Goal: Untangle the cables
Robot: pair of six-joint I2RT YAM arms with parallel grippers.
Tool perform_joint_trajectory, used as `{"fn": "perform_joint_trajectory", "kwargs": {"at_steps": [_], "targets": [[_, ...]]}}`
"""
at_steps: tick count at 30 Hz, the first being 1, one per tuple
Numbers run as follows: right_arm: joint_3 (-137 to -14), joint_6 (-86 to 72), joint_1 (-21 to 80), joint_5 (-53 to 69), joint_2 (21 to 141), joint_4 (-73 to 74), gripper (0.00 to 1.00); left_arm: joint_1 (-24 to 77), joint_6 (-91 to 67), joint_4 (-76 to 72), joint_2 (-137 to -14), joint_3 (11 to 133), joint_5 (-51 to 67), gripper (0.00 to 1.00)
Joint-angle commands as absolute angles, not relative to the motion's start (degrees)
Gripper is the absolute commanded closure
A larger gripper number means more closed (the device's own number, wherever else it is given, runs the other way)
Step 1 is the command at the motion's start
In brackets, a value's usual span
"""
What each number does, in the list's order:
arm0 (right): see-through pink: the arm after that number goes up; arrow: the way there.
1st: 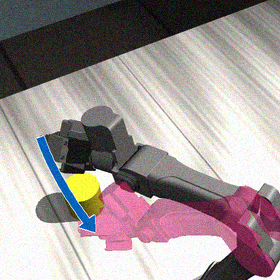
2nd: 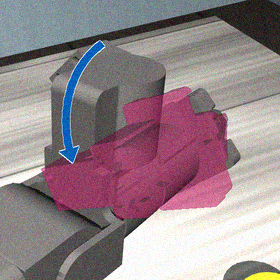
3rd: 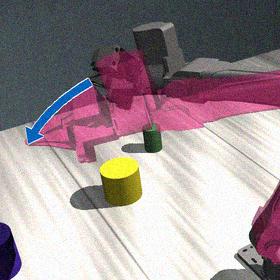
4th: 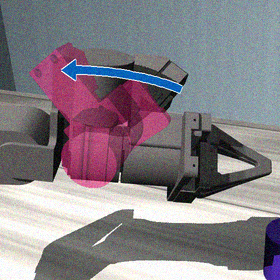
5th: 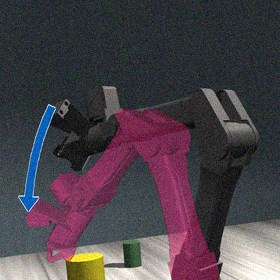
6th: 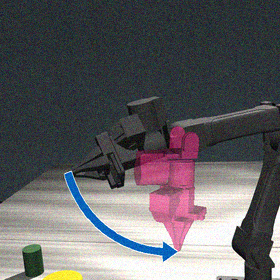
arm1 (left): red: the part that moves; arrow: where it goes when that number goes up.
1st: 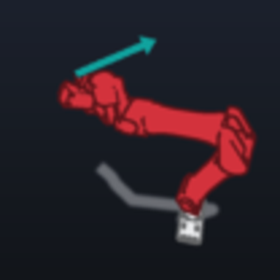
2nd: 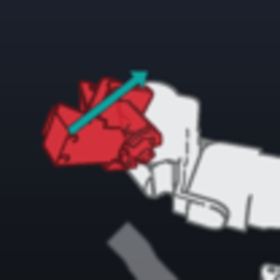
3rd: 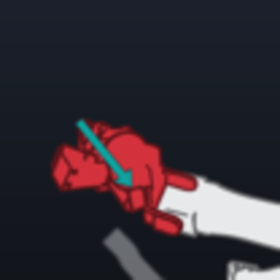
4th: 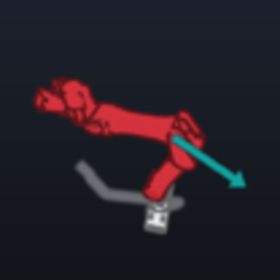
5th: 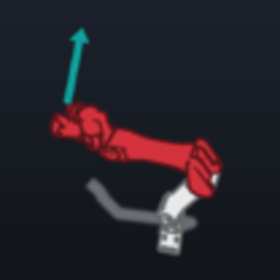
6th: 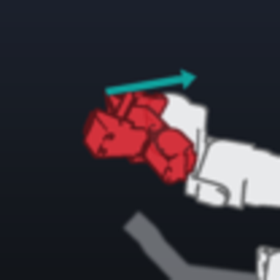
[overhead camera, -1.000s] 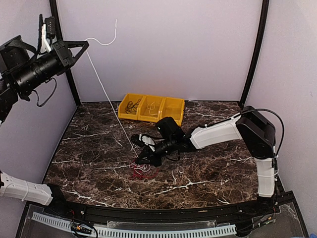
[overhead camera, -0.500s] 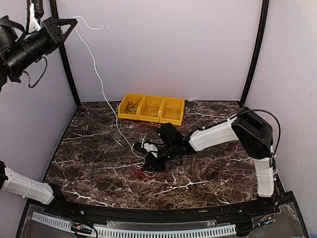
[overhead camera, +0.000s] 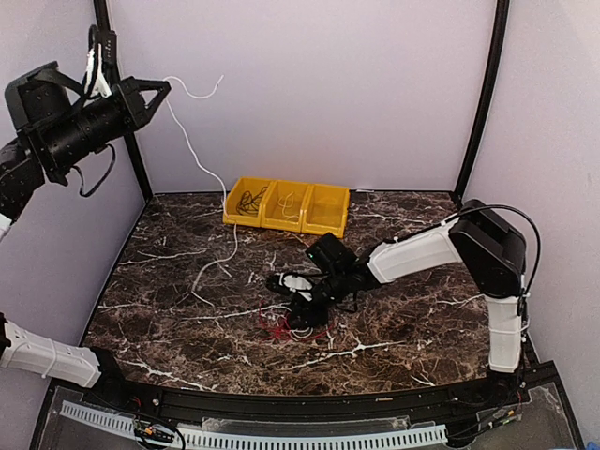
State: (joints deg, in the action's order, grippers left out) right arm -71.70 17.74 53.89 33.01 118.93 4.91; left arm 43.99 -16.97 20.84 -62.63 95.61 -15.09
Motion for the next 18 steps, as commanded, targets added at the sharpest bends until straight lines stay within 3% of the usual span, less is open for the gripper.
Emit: {"fn": "perform_joint_trajectory", "kwargs": {"at_steps": [1,10,18], "targets": [[-70.6,20.5,49.6,34.1,111.0,9.4,0.69,43.9,-19.1,18.3,-61.0,87.9,-15.4,1.0],[-72.0,28.1,45.7,31.8,98.4,22.1,0.54,43.9,-21.2,15.9,-61.7,74.8,-14.5,1.0],[-66.3,30.5,42.6,30.9,92.2,25.9,0.5,43.9,-21.9,12.7,-65.5,69.9,-11.8,1.0]]}}
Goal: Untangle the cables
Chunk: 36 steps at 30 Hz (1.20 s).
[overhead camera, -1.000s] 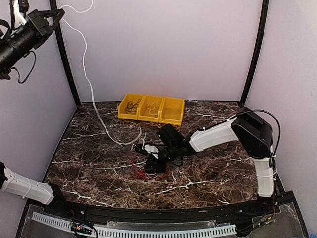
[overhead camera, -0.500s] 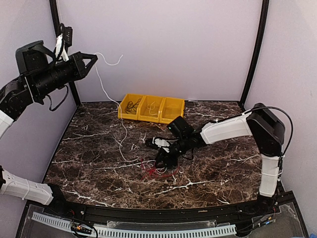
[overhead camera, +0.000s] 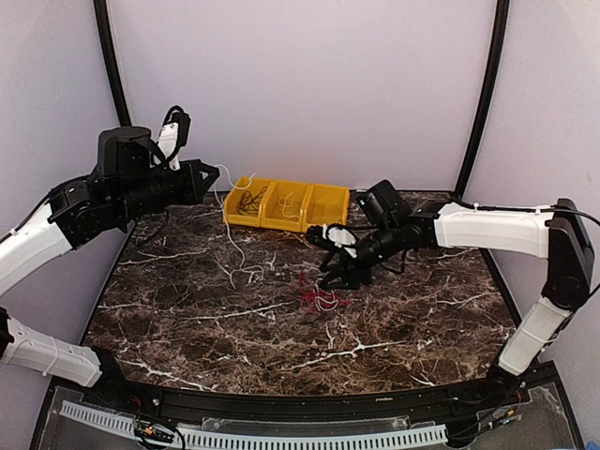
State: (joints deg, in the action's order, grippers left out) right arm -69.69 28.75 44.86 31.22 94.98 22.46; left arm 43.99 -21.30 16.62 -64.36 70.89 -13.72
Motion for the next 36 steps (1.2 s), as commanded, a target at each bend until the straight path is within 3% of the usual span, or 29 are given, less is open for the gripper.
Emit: {"fn": "perform_joint_trajectory", "kwargs": {"at_steps": [1,12,22,27,36], "targets": [[-65.4,30.1,41.7,31.9,91.4,25.8,0.5,43.9,-21.5,12.5,-66.4,70.0,-11.6,1.0],[-53.7,24.8,26.0,36.0,73.8,22.9,0.49,42.3,-19.0,19.0,-77.4,79.7,-14.0,1.0],[-43.6,22.6,14.2,39.0,59.1,20.5,0.45,35.4,-18.7,21.5,-87.1,94.9,-3.7,1.0],[-37.2,31.3,13.2,34.5,54.4,17.3,0.44,34.1,-17.3,22.2,-93.1,106.3,-2.1,1.0],[-37.3,33.0,13.1,33.0,56.6,17.9,0.43,32.3,-15.6,20.7,-107.4,126.7,2.0,1.0]]}}
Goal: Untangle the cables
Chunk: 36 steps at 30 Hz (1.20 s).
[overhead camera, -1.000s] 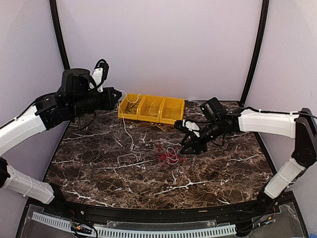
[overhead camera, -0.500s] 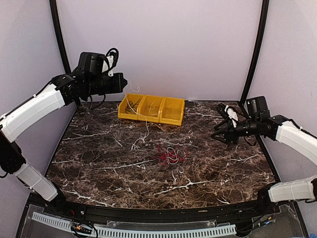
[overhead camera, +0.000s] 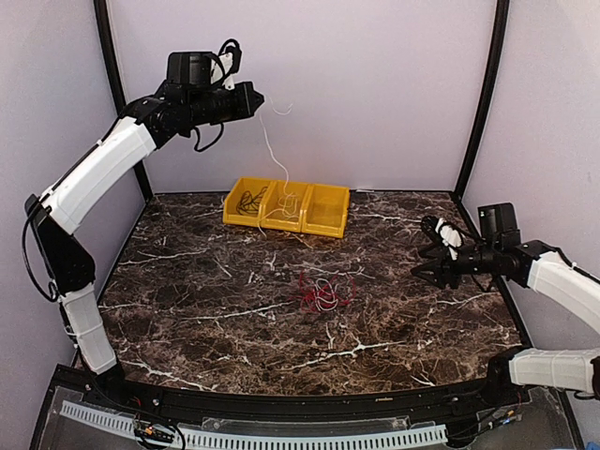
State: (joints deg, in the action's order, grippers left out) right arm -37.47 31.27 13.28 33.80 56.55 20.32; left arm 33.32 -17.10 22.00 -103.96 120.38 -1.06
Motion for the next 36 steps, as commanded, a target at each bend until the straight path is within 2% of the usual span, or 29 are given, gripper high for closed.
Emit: {"fn": "perform_joint_trajectory", "kwargs": {"at_steps": [1,9,21,36], "targets": [[-37.2,33.1,13.1,33.1,56.5,17.8,0.43,32.0,-15.4,19.4,-108.9,127.6,1.9,1.0],[-37.0,33.6,13.1,32.1,56.8,17.7,0.43,29.6,-9.8,5.7,-114.8,129.6,0.9,0.97],[-36.9,34.0,13.1,31.0,57.9,17.5,0.43,28.0,-11.2,-2.7,-119.2,129.4,0.8,0.97],[-36.7,34.3,13.1,30.4,58.9,17.5,0.43,28.0,-11.0,-2.4,-119.5,114.4,2.5,1.0]]}}
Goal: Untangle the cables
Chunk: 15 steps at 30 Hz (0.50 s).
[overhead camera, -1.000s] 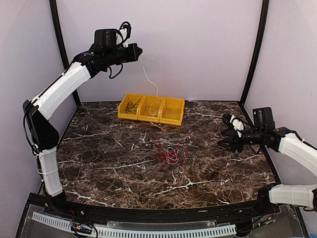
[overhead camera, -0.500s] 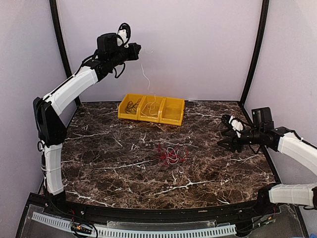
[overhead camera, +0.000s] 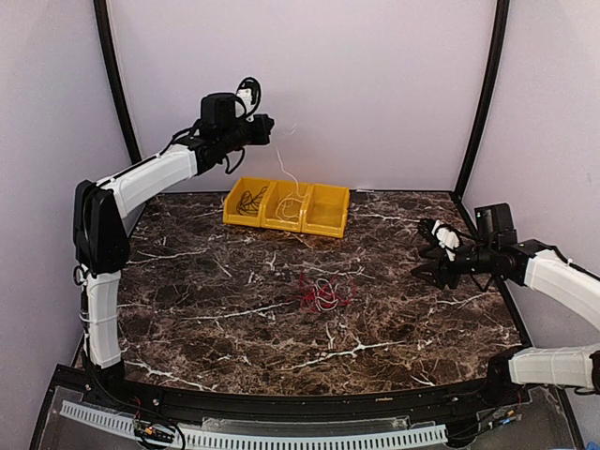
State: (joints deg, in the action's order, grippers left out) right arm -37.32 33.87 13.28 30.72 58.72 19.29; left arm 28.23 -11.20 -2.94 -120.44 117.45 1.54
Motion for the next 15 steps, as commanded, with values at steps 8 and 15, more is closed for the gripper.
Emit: {"fn": "perform_joint_trajectory", "kwargs": {"at_steps": [8,15], "targets": [[-36.8,34.5,13.1,30.5,59.6,17.7,0.43,28.0,-10.6,-1.6,-117.8,107.2,-8.2,1.0],[-36.7,34.7,13.1,30.2,59.7,17.8,0.42,28.0,-11.4,-6.7,-116.9,103.2,-18.2,1.0]]}}
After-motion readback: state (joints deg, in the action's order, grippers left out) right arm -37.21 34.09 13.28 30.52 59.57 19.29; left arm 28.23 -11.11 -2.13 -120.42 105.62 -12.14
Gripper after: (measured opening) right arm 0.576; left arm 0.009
